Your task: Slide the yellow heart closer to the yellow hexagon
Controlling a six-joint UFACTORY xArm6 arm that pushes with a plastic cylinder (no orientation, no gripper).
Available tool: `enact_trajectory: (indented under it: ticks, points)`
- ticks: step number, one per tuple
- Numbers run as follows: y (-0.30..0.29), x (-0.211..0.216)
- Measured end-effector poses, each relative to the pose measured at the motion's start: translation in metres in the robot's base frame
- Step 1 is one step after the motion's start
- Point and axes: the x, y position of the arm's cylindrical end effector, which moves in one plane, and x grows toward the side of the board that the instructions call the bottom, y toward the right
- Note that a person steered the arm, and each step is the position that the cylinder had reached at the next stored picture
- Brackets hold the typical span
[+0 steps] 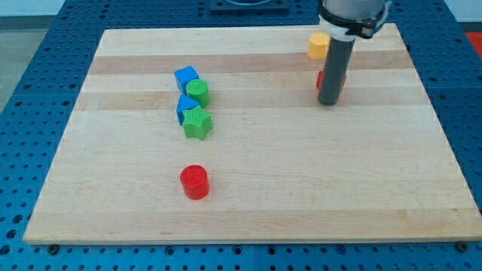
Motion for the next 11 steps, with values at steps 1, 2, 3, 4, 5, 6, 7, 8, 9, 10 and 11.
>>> enact_trajectory:
  ticks: [1,2,3,4,5,6,7,8,9,10,11]
  points:
    - [0.007,-0.013]
    - [0.014,-0.037]
    - [0.019,-0.063]
    - [0.019,-0.077]
    - [0.019,-0.042]
    - [0.019,0.053]
    - [0.014,0.125]
    - [-0.019,0.207]
    - [-0.029,0.223]
    - [-0.079,0.223]
    - [-0.157,0.223]
